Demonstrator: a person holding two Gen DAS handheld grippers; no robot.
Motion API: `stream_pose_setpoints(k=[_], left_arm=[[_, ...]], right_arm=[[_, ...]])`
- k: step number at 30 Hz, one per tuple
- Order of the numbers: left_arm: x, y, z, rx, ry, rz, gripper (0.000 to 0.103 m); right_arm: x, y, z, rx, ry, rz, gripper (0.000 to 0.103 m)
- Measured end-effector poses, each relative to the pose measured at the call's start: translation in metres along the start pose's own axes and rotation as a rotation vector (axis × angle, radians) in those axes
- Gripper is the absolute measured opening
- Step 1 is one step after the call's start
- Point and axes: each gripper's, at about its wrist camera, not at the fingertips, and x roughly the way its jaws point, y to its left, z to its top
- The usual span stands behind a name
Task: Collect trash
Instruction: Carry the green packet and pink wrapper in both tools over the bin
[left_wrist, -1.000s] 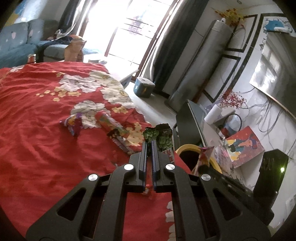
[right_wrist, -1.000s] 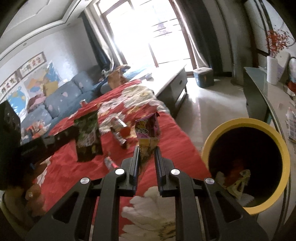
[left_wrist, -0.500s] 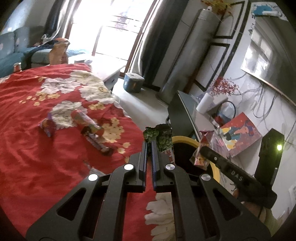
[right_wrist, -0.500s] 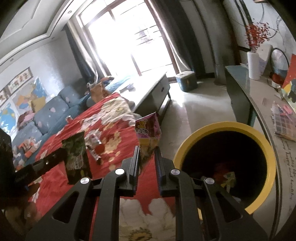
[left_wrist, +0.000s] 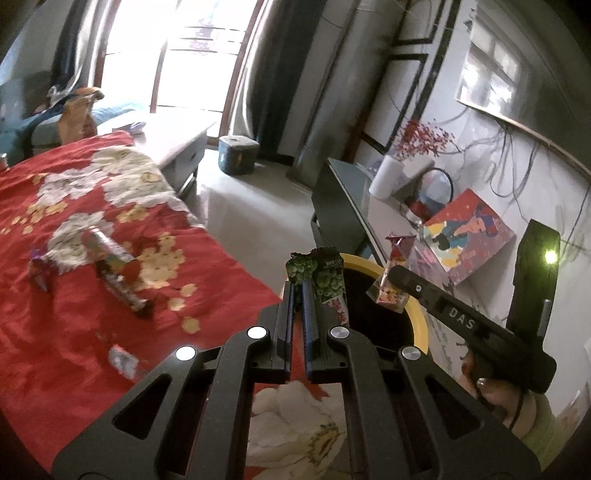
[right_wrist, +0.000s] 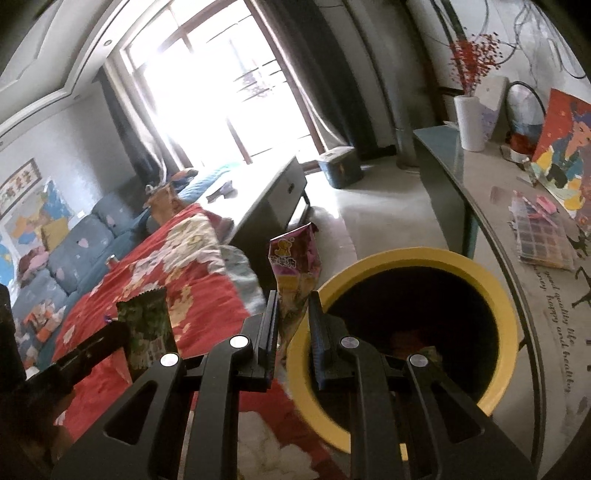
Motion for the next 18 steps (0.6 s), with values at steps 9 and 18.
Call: stream_pose_setpoints(k=[9,18], left_arm=[[0.030,-0.026,0.000,0.064,0.040,-0.019,0.002],[0.061,-0.048,-0.002,0.116,0.086,-0.039,0.002]], right_arm=[[0.001,-0.034,0.003,0.059,-0.004,-0.048,0.016],[0.005,-0.072,0.004,0.123,0.000,-0.094,0.016]])
